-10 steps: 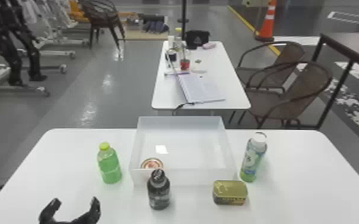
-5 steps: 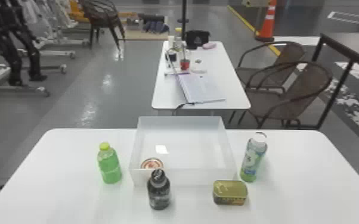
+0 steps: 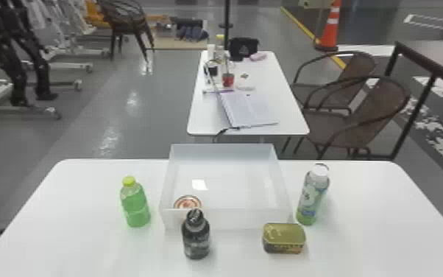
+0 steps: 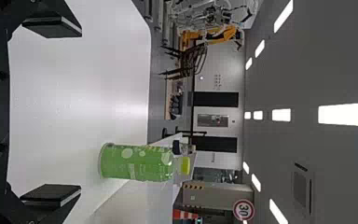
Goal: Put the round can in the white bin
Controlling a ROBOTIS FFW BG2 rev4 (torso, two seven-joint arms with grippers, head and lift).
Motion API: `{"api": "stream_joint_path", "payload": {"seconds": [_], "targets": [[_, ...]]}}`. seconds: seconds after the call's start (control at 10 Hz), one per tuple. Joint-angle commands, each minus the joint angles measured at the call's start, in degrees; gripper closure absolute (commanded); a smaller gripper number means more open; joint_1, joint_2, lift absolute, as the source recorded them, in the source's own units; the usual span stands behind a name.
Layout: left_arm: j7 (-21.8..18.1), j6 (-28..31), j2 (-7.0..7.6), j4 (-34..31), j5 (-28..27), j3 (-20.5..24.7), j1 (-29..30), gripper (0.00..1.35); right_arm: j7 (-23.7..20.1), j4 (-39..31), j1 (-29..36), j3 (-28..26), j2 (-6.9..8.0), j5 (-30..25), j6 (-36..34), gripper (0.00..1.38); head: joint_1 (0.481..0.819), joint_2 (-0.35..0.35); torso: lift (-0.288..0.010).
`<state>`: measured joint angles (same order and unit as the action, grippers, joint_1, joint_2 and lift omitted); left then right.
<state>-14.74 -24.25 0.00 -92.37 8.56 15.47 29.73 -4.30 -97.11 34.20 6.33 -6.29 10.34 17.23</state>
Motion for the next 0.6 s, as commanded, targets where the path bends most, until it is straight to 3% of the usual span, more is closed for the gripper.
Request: {"api": "stream_joint_path", "payload": {"seconds": [0.0,0.5], "targets": [[0.1,0.4,-0.15,0.0,0.2,0.0,0.1,0.12,0.0,-0.2,0.1,0.0,0.05,-0.1,0.3,0.06,0.549,0.0,-0.1],[0.0,0.7,-0.15,0.1,0.2,0.2,-0.2,0.12,0.0,-0.3,0.3,-0.2,0.05,-0.1,0.4,0.06,0.549,0.0,-0.1]]}}
